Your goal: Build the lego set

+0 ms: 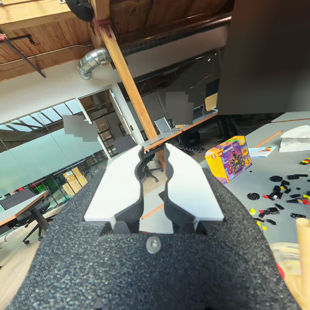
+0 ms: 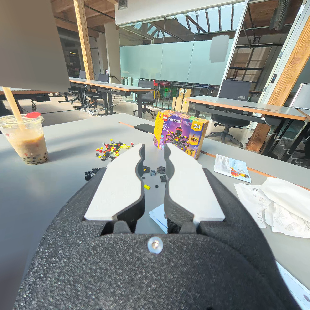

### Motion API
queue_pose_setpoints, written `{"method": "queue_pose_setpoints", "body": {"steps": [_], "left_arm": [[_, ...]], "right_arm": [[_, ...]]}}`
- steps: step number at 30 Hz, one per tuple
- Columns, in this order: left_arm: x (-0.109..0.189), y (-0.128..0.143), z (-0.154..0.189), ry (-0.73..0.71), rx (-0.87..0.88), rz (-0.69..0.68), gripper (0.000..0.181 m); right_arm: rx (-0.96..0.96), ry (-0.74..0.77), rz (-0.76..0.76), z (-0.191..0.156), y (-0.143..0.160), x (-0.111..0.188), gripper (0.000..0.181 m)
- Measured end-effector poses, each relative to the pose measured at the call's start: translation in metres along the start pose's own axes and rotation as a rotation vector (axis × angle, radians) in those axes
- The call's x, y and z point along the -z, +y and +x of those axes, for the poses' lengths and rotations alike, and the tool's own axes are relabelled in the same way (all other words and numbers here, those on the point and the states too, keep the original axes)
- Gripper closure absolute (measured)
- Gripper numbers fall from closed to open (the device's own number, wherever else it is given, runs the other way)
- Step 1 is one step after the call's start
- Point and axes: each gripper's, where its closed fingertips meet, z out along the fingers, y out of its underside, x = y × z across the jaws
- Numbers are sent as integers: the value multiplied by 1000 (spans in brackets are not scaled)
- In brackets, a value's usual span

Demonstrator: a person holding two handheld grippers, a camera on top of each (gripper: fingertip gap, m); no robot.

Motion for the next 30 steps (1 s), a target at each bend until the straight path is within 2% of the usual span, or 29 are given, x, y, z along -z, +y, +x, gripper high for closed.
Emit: {"method": "queue_pose_setpoints", "body": {"steps": [2, 4, 6, 8, 12, 14, 16, 19, 23, 30], "left_arm": [[-47, 35, -20, 74, 52, -16, 159], [-88, 51, -26, 182, 135, 37, 159], [-124, 65, -32, 220, 166, 63, 158], [-150, 74, -34, 236, 180, 95, 158], [-184, 82, -29, 313, 216, 131, 158], [-194, 84, -32, 338, 223, 107, 157], [-198, 79, -34, 350, 218, 145, 157], [-202, 81, -31, 386, 208, 146, 157], [-203, 81, -31, 403, 251, 164, 157], [-199, 79, -30, 430, 270, 174, 157]], "right_arm": [[-3, 23, -13, -4, 0, -15, 160], [-6, 59, -34, -7, 3, -26, 160], [4, 114, -52, -7, 8, -32, 160], [30, 186, -72, -5, 14, -33, 160], [34, 308, -110, 0, 24, -31, 160], [19, 349, -121, 3, 27, -31, 160], [2, 367, -121, 2, 30, -34, 160], [-18, 330, -132, -12, 37, -49, 160], [14, 212, -184, -44, 46, -84, 160], [108, 23, -208, -94, 45, -151, 160]]}}
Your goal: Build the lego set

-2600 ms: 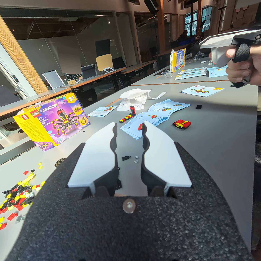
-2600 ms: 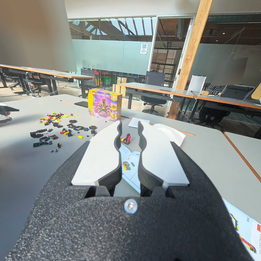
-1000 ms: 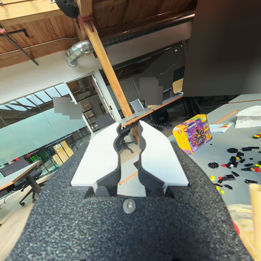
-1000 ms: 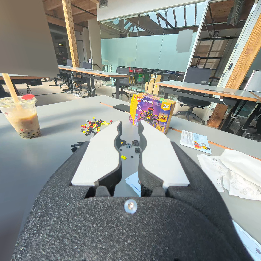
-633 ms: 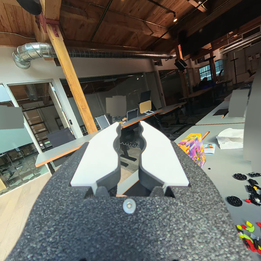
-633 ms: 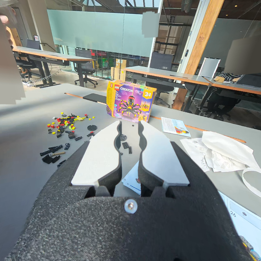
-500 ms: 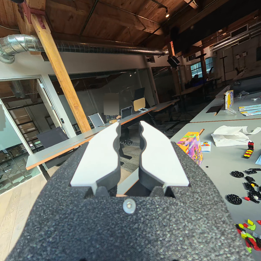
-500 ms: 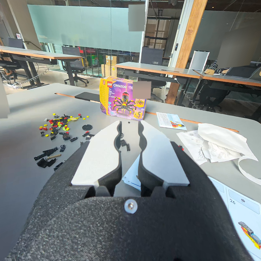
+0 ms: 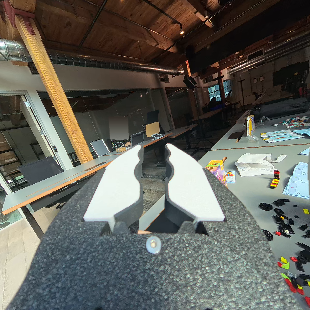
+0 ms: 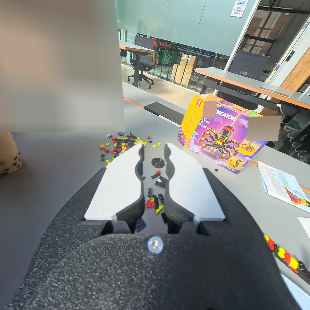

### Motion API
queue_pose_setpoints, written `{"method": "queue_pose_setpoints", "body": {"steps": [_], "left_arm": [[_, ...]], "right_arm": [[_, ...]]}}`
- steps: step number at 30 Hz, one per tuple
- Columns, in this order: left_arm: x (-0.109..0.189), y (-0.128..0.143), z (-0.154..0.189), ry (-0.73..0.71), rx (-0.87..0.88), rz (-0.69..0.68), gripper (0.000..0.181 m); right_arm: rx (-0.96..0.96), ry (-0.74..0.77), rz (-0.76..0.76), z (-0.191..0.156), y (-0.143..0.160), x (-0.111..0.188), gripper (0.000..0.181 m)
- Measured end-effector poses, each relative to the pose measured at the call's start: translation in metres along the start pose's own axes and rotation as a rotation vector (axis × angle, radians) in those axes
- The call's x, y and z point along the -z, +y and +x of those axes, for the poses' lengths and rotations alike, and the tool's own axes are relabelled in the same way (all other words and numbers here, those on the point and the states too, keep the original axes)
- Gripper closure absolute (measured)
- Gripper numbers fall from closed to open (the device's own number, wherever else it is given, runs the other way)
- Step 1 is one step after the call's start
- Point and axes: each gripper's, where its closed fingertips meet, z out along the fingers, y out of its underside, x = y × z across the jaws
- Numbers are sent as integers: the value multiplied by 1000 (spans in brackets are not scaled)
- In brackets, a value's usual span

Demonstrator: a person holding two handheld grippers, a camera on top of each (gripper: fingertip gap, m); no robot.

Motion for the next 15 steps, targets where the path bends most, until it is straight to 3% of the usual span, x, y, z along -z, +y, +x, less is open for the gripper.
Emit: {"method": "queue_pose_setpoints", "body": {"steps": [3, 7, 11, 15], "left_arm": [[0, 4, -3, -5, 10, -4, 157], [2, 3, -4, -1, 16, -1, 157], [3, 1, -3, 5, 24, 9, 157], [2, 4, -4, 11, 46, 8, 157]], "right_arm": [[19, -99, -39, -19, -4, -28, 162], [124, -250, -202, -36, 3, -68, 164], [313, -413, -453, -48, 44, -97, 173], [375, -530, -555, -56, 70, -115, 174]]}}
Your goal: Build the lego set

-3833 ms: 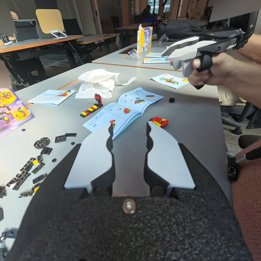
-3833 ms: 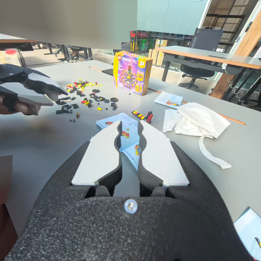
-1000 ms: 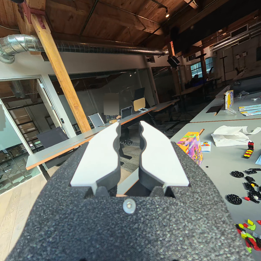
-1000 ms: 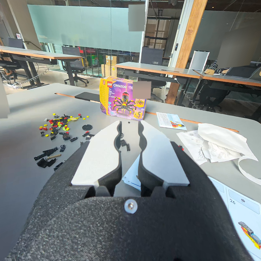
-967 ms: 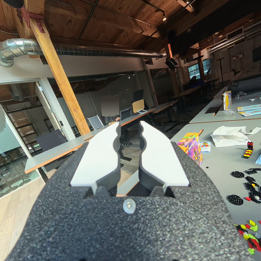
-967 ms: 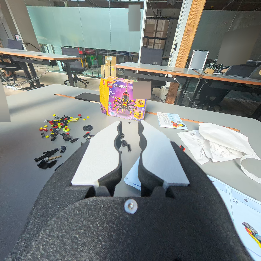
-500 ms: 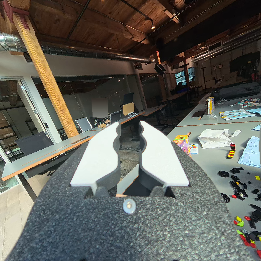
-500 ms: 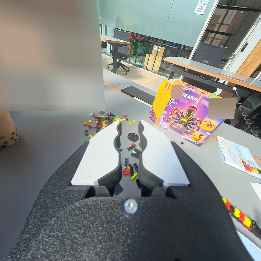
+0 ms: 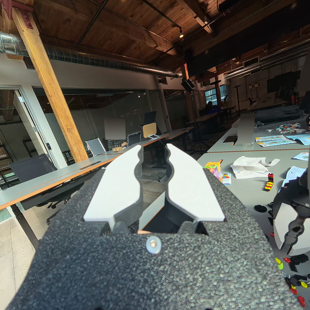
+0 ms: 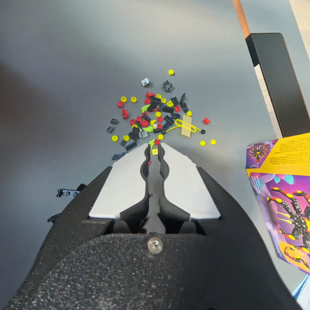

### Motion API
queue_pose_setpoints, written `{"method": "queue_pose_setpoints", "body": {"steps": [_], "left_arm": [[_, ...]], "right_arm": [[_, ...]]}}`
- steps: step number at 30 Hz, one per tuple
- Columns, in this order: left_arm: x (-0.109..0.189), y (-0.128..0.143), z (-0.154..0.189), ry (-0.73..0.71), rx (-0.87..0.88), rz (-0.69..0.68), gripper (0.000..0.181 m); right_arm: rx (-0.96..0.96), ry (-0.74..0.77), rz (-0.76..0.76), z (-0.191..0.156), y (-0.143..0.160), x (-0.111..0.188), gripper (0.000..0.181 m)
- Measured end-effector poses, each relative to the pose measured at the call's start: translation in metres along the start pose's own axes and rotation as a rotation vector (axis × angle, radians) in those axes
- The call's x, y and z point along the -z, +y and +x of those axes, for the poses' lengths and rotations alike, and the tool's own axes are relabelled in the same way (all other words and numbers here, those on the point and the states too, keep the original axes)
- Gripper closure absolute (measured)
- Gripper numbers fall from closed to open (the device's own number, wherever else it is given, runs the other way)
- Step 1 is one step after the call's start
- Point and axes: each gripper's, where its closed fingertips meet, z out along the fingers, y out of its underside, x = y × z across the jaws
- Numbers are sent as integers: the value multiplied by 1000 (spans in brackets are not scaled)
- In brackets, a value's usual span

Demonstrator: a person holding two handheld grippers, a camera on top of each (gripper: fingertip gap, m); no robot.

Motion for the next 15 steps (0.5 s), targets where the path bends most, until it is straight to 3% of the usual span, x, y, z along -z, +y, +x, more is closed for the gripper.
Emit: {"method": "queue_pose_setpoints", "body": {"steps": [6, 15], "left_arm": [[-1, 0, 2, 11, 11, 5, 157], [-1, 0, 4, 29, 34, 12, 157]], "right_arm": [[-18, -130, -94, 0, 18, -22, 163], [-15, -210, -106, 4, 27, -30, 171]]}}
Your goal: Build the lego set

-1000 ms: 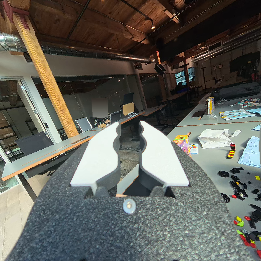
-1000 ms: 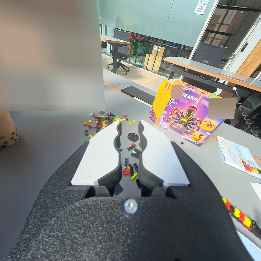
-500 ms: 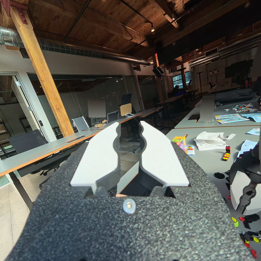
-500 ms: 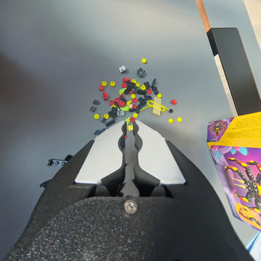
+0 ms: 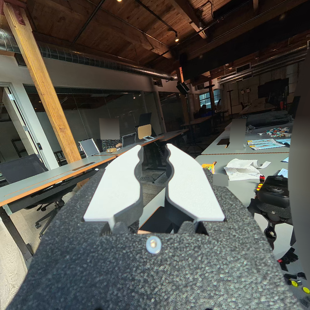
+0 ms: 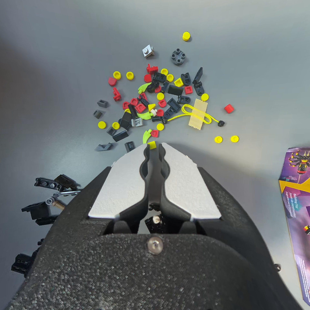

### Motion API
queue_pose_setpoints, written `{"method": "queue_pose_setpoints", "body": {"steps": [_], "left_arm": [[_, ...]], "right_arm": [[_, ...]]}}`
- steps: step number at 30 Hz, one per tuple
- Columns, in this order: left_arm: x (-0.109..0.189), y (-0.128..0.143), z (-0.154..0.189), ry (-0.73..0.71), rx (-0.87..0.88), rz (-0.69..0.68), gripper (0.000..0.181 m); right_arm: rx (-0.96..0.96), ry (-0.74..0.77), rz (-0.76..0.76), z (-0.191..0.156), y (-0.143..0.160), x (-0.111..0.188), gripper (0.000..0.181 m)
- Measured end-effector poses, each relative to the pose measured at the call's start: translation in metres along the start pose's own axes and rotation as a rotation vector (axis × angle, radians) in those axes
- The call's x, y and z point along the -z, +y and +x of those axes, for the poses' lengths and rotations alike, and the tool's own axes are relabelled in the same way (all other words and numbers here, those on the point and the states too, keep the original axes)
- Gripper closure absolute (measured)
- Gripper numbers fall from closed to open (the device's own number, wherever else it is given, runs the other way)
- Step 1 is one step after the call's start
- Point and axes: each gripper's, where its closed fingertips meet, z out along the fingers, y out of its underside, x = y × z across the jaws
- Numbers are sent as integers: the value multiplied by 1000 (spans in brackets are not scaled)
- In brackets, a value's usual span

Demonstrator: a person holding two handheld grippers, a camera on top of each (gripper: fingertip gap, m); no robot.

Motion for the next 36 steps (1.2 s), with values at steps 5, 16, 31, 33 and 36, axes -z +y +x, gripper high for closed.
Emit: {"method": "queue_pose_setpoints", "body": {"steps": [5, 16, 31, 33, 36], "left_arm": [[0, -1, 1, 7, 9, 5, 157], [1, -4, 2, 14, 18, 16, 157], [0, -3, 3, 24, 31, 18, 157], [-1, -1, 3, 26, 31, 14, 157], [-2, -1, 5, 31, 31, 11, 157]], "right_arm": [[4, -32, 2, 0, -1, -3, 173], [-2, 28, 16, 3, -2, 6, 174], [-322, 234, -95, -54, 121, 126, 175], [-387, 232, -180, -74, 154, 136, 175], [-449, 235, -293, -96, 192, 144, 175]]}}
